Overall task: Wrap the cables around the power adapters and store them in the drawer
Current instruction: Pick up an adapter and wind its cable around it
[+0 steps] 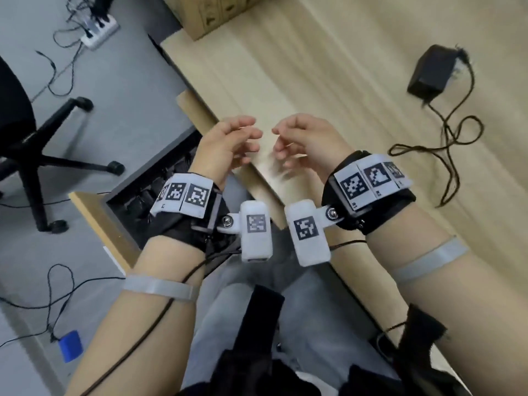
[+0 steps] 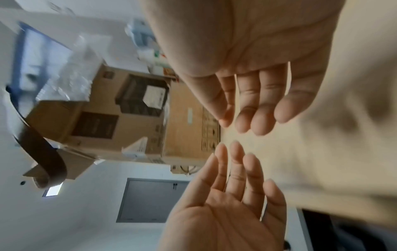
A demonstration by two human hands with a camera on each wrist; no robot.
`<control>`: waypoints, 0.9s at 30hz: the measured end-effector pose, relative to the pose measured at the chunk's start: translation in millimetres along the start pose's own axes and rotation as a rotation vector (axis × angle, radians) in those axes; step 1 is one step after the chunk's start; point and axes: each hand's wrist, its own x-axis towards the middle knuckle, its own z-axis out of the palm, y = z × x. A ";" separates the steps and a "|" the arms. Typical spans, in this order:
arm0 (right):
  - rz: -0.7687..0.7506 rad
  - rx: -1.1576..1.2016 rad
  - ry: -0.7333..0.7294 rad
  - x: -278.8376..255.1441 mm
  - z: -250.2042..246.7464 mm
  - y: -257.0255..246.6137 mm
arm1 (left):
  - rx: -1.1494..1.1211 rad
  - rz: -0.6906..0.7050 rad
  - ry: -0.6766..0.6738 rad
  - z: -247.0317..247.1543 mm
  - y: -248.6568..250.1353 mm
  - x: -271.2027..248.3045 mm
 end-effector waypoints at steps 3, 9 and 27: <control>-0.072 -0.049 0.167 -14.5 -57.5 -7.1 | 0.062 -0.001 -0.105 61.2 10.0 7.1; -0.133 -0.082 0.441 -21.6 -161.5 -0.4 | 0.190 0.006 -0.245 167.6 17.4 31.5; -0.123 -0.106 0.510 44.1 -241.9 16.0 | 0.301 -0.085 -0.369 269.0 29.2 111.4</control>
